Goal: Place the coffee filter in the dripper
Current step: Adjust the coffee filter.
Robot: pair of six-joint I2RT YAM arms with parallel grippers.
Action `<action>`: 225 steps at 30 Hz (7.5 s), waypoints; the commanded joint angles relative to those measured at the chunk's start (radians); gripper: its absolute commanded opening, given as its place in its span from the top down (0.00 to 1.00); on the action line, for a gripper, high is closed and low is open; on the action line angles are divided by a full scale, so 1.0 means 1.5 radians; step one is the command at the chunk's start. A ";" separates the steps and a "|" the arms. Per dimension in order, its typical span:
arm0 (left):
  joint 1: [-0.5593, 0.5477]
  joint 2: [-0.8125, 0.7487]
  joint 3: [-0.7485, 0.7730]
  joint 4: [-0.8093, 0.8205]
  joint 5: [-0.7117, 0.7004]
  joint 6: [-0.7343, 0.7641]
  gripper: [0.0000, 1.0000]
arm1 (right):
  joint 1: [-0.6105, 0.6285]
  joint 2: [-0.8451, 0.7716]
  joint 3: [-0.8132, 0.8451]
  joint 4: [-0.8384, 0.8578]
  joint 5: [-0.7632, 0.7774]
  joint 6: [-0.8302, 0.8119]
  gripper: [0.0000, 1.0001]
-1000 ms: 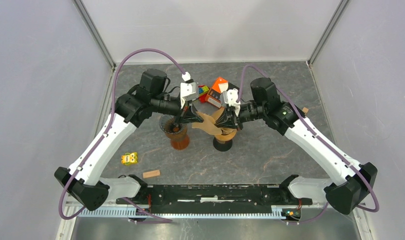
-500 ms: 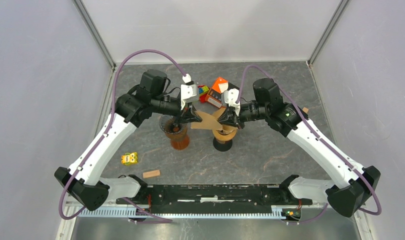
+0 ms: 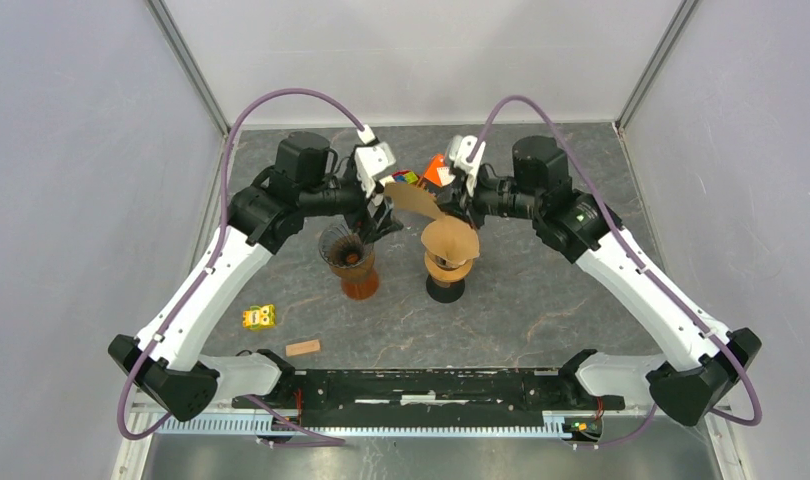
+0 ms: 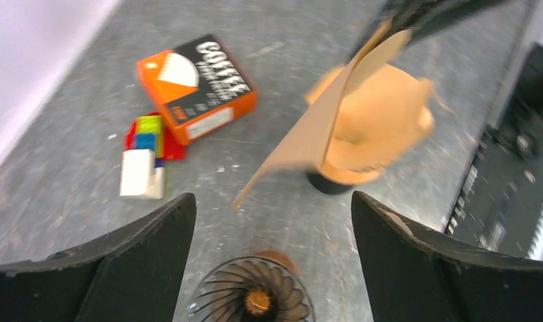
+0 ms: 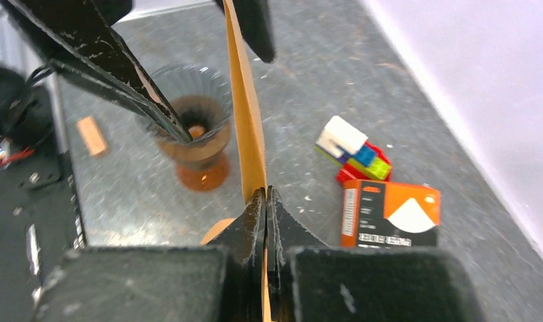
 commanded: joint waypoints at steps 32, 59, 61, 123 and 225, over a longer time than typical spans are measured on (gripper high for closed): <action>0.012 0.148 0.069 0.308 0.013 -0.538 0.21 | 0.000 0.070 0.015 0.126 0.183 0.242 1.00; 0.021 0.109 -0.002 0.347 0.068 -0.498 0.36 | -0.004 0.057 0.008 0.127 0.182 0.232 1.00; 0.022 0.109 -0.007 0.353 0.075 -0.502 0.33 | -0.005 0.056 0.009 0.127 0.182 0.232 1.00; 0.059 0.094 -0.108 0.531 0.238 -0.517 0.43 | -0.039 0.047 -0.042 0.177 0.053 0.264 1.00; -0.060 0.183 0.106 0.197 -0.224 -0.450 0.98 | -0.026 0.089 0.028 0.099 0.241 0.225 1.00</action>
